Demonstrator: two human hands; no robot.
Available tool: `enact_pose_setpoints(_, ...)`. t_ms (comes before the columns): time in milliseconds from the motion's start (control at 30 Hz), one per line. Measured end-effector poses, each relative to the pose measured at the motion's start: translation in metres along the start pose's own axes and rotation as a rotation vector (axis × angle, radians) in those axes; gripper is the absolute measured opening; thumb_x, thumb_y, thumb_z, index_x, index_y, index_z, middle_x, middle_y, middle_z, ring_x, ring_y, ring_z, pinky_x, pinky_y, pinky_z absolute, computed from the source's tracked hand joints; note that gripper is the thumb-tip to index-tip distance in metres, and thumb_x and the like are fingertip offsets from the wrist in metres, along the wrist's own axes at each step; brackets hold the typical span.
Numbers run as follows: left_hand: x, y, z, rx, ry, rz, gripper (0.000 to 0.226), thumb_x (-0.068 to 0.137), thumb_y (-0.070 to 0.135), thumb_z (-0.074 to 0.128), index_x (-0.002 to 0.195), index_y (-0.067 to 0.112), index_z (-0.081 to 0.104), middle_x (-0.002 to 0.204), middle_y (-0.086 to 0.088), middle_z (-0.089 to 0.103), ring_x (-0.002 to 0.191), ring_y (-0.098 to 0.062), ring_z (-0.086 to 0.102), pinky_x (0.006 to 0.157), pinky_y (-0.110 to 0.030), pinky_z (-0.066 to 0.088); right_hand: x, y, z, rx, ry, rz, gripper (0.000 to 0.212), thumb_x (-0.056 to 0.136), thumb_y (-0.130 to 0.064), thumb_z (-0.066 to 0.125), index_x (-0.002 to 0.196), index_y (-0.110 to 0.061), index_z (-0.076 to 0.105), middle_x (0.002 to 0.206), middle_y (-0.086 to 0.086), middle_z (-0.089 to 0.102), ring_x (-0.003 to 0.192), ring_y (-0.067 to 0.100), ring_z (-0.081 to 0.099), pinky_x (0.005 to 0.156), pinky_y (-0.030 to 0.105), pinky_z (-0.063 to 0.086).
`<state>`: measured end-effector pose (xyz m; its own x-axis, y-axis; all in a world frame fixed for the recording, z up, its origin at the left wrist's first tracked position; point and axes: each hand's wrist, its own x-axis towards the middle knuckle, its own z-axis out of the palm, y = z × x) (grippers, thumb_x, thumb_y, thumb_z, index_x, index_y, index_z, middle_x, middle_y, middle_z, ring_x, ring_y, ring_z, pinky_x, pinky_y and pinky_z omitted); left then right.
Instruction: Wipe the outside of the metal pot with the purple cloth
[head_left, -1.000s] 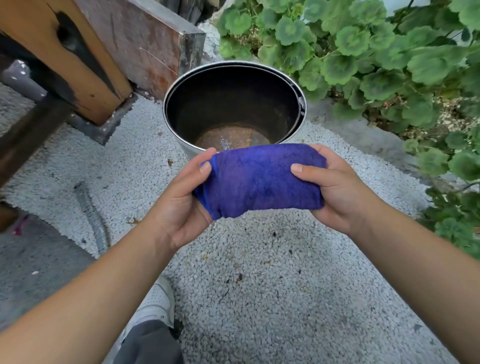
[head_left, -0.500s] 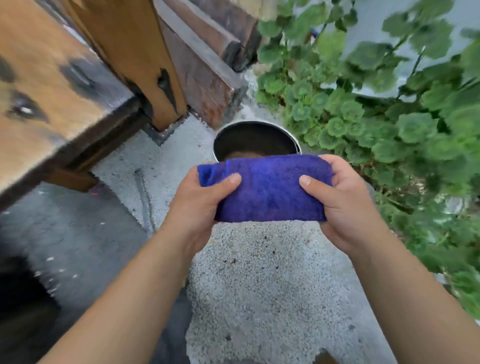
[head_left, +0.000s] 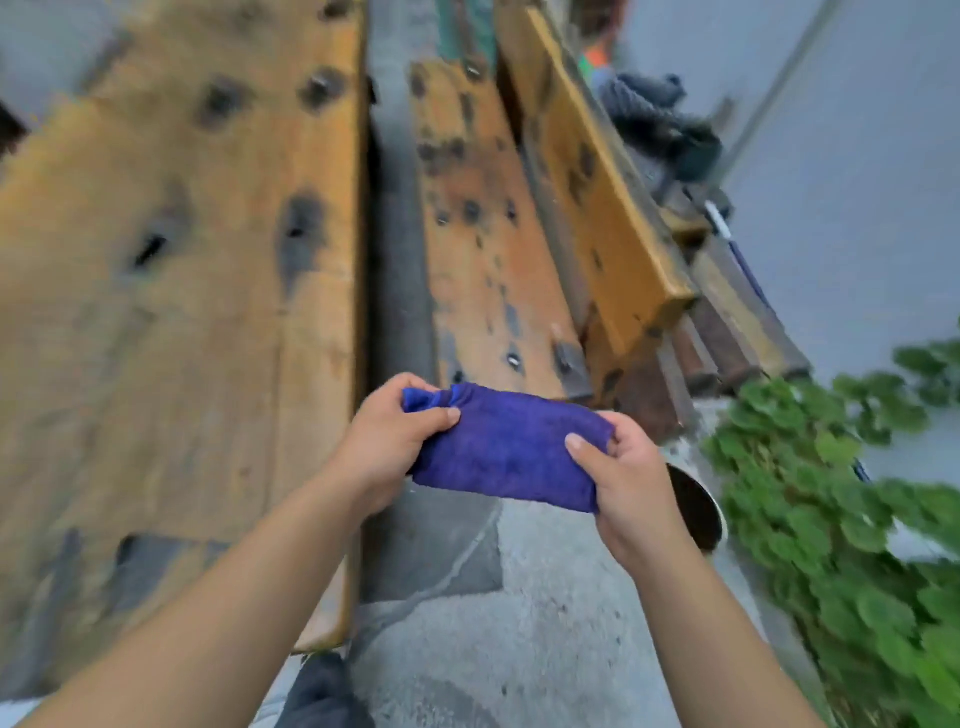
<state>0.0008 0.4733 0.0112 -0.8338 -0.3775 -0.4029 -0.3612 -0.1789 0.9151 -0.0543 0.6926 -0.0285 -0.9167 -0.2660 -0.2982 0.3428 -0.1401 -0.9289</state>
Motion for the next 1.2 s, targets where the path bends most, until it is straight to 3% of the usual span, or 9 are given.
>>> enact_pose_setpoints(233, -0.042, 0.038, -0.154, -0.058, 0.323, 0.035, 0.027, 0.084, -0.001, 0.068, 0.077, 0.019, 0.052, 0.066, 0.005, 0.063, 0.058, -0.011, 0.057, 0.054, -0.024, 0.041, 0.008, -0.026, 0.170, -0.226, -0.264, -0.048, 0.019, 0.091, 0.003, 0.060, 0.100, -0.014, 0.060, 0.098, 0.012, 0.071, 0.082, 0.017, 0.066, 0.072, 0.033, 0.054)
enact_pose_setpoints(400, -0.026, 0.035, -0.226, -0.069, 0.417, 0.025, 0.023, 0.082, 0.002, 0.070, 0.076, 0.019, 0.055, 0.072, 0.000, 0.063, 0.063, -0.016, 0.057, 0.058, -0.027, 0.041, 0.031, -0.005, 0.245, -0.368, -0.307, -0.063, 0.018, 0.090, 0.000, 0.062, 0.094, -0.017, 0.059, 0.093, 0.010, 0.070, 0.085, 0.024, 0.065, 0.081, 0.049, 0.053)
enact_pose_setpoints(600, 0.039, 0.016, -0.296, -0.027, 0.379, 0.009, 0.017, 0.072, 0.017, 0.070, 0.077, 0.018, 0.054, 0.071, 0.002, 0.061, 0.064, -0.014, 0.055, 0.060, -0.029, 0.041, 0.076, 0.031, 0.313, -0.482, -0.237, -0.073, 0.021, 0.087, -0.002, 0.064, 0.088, -0.022, 0.060, 0.089, 0.007, 0.070, 0.084, 0.023, 0.065, 0.084, 0.053, 0.052)
enact_pose_setpoints(733, 0.094, 0.008, -0.336, -0.002, 0.297, -0.054, 0.019, 0.074, 0.019, 0.071, 0.083, 0.015, 0.055, 0.077, -0.002, 0.064, 0.069, -0.018, 0.059, 0.063, -0.032, 0.045, 0.108, 0.053, 0.350, -0.501, -0.126, -0.030, 0.019, 0.088, -0.003, 0.064, 0.089, -0.022, 0.060, 0.097, 0.013, 0.070, 0.094, 0.032, 0.067, 0.086, 0.056, 0.053)
enact_pose_setpoints(933, 0.165, 0.003, -0.375, 0.019, 0.266, -0.073, 0.013, 0.081, 0.016, 0.069, 0.085, 0.017, 0.057, 0.083, -0.004, 0.068, 0.073, -0.017, 0.063, 0.064, -0.035, 0.049, 0.154, 0.074, 0.391, -0.555, -0.073, -0.001, 0.011, 0.089, -0.012, 0.064, 0.093, -0.022, 0.061, 0.097, 0.007, 0.070, 0.093, 0.025, 0.068, 0.082, 0.053, 0.056)
enact_pose_setpoints(1033, 0.195, -0.003, -0.383, 0.014, 0.271, -0.065, 0.012, 0.082, 0.016, 0.068, 0.084, 0.020, 0.057, 0.084, -0.001, 0.068, 0.075, -0.016, 0.064, 0.061, -0.030, 0.051, 0.182, 0.085, 0.408, -0.574, -0.035, -0.010, 0.014, 0.088, -0.013, 0.065, 0.091, -0.026, 0.060, 0.095, 0.003, 0.071, 0.090, 0.022, 0.068, 0.079, 0.049, 0.058)
enact_pose_setpoints(1100, 0.211, -0.007, -0.387, 0.011, 0.273, -0.087, 0.013, 0.084, 0.016, 0.068, 0.093, 0.021, 0.060, 0.094, -0.001, 0.069, 0.086, -0.020, 0.065, 0.067, -0.030, 0.053, 0.201, 0.096, 0.414, -0.610, -0.024, 0.009, 0.013, 0.088, -0.015, 0.065, 0.094, -0.025, 0.060, 0.097, 0.001, 0.070, 0.092, 0.021, 0.068, 0.079, 0.047, 0.058)
enact_pose_setpoints(1167, 0.227, -0.011, -0.397, 0.135, 0.293, -0.148, 0.044, 0.087, 0.026, 0.068, 0.129, 0.023, 0.055, 0.129, -0.005, 0.061, 0.115, -0.027, 0.059, 0.092, -0.039, 0.051, 0.219, 0.110, 0.412, -0.751, -0.034, 0.037, 0.024, 0.089, -0.019, 0.066, 0.112, -0.021, 0.058, 0.112, -0.001, 0.067, 0.106, 0.025, 0.065, 0.084, 0.040, 0.055)
enact_pose_setpoints(1200, 0.230, -0.008, -0.402, 0.257, 0.309, -0.190, 0.064, 0.088, 0.034, 0.068, 0.145, 0.023, 0.041, 0.145, -0.006, 0.049, 0.130, -0.029, 0.049, 0.104, -0.042, 0.043, 0.224, 0.114, 0.410, -0.916, -0.049, 0.044, 0.042, 0.089, -0.022, 0.066, 0.127, -0.018, 0.051, 0.122, 0.000, 0.061, 0.117, 0.028, 0.059, 0.090, 0.036, 0.050)
